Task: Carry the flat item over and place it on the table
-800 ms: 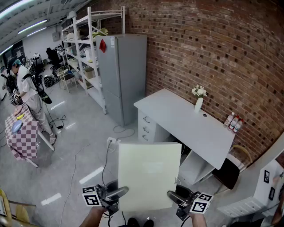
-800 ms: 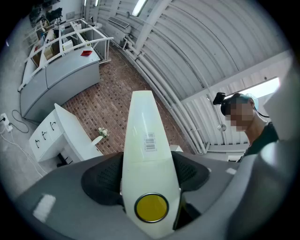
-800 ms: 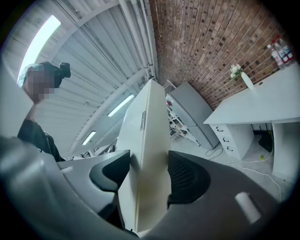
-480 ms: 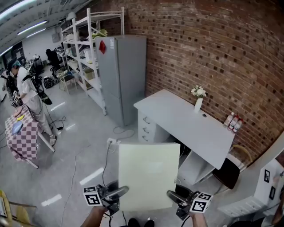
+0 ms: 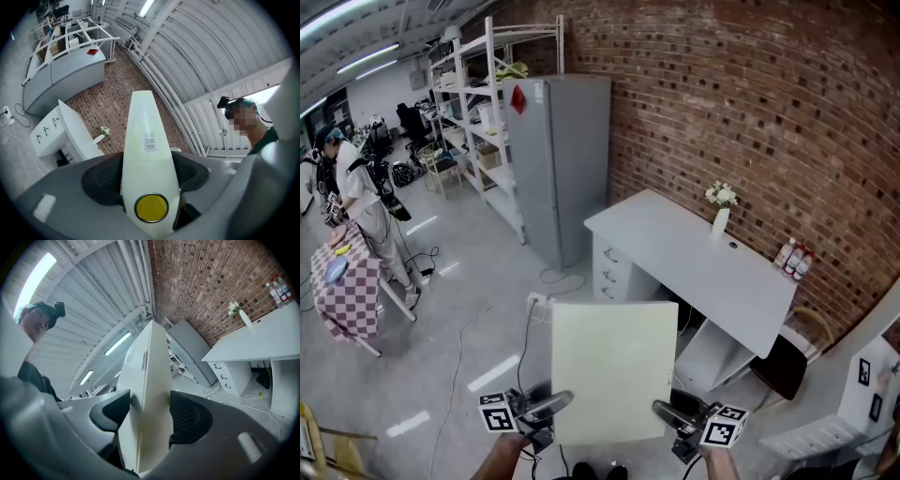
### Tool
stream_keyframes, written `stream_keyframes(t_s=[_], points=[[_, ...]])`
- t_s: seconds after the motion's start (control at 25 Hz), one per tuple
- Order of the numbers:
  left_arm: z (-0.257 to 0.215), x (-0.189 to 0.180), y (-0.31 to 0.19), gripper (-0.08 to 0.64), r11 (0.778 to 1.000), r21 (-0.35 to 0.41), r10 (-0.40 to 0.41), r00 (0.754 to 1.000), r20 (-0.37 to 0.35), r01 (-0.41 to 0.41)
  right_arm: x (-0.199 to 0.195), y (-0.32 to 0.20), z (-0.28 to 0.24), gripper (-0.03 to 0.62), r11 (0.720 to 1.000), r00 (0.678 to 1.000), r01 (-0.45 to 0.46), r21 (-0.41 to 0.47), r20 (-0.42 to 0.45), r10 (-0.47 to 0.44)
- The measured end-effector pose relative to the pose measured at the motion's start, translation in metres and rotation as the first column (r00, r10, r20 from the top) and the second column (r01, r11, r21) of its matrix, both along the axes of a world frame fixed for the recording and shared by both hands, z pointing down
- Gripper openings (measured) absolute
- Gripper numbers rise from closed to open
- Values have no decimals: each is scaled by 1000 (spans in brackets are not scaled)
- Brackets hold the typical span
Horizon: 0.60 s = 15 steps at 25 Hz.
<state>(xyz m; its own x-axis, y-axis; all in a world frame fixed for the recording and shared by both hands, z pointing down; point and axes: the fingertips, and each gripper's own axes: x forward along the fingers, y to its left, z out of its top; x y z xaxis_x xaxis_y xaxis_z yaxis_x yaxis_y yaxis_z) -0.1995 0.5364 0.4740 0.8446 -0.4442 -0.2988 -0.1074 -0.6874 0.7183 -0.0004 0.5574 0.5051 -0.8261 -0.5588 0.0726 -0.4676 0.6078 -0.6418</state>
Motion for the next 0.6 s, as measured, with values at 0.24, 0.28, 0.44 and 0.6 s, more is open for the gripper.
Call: stream_keyframes(t_s=[0.24,0.28,0.44,0.6], points=[[-1,-13,-8,313,1000,-1,1,1000,-7,-1,-13,-8,-2,253,1000,1000,-4,1,-2,4],[-1,-16,-10,313,1000,1,2,1000,-7,-2,-16,-9,-2,252,1000,1000,-5,0,-3,5],[1,-29,-14,313,1000,0,9,1000,-9,-9,-28,-12,-1,252,1000,1000,-16,1,-4,16],[3,-38,-18,313,1000,-4,25,1000,-16,-25,-38,-13,0,252,999,999,-38,4,2,38]])
